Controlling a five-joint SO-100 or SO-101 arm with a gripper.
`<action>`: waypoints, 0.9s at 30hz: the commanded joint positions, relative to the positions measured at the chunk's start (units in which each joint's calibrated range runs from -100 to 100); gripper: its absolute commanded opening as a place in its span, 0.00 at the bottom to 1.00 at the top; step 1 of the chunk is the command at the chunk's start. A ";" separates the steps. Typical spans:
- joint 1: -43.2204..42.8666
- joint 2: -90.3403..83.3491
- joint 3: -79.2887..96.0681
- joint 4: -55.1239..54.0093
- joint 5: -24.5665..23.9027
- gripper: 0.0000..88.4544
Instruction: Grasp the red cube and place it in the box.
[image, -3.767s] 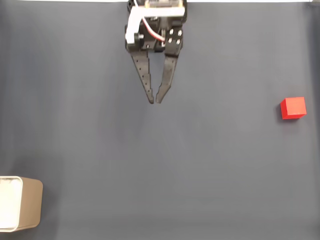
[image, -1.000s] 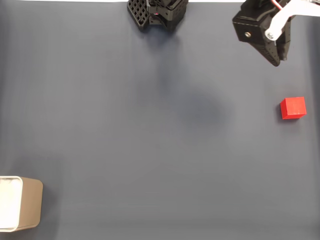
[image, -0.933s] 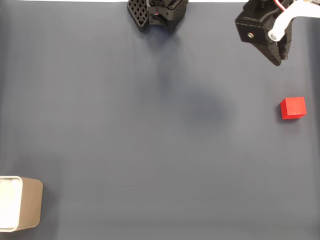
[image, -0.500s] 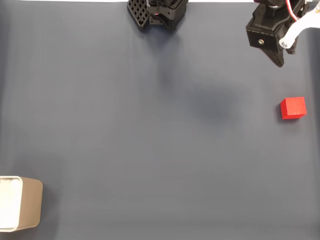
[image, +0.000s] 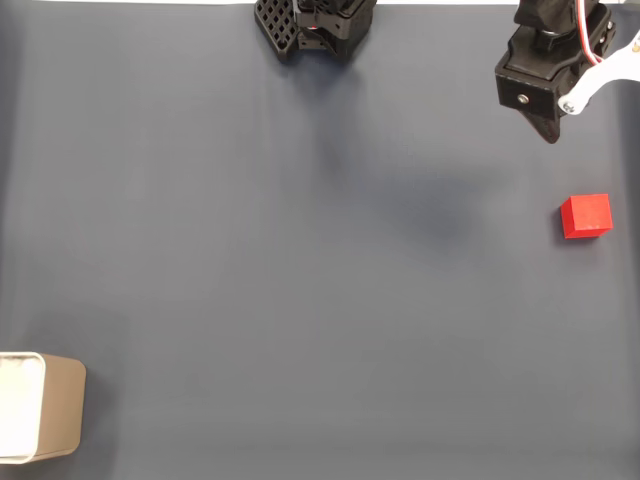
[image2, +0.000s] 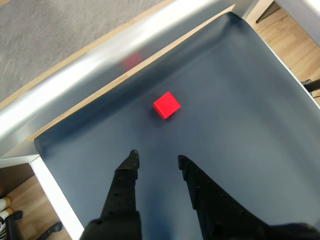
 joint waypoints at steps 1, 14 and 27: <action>-0.07 0.18 -2.82 -2.05 -0.59 0.26; 0.49 3.13 -1.27 -8.60 -1.32 0.34; 0.85 7.98 2.11 -15.82 0.63 0.40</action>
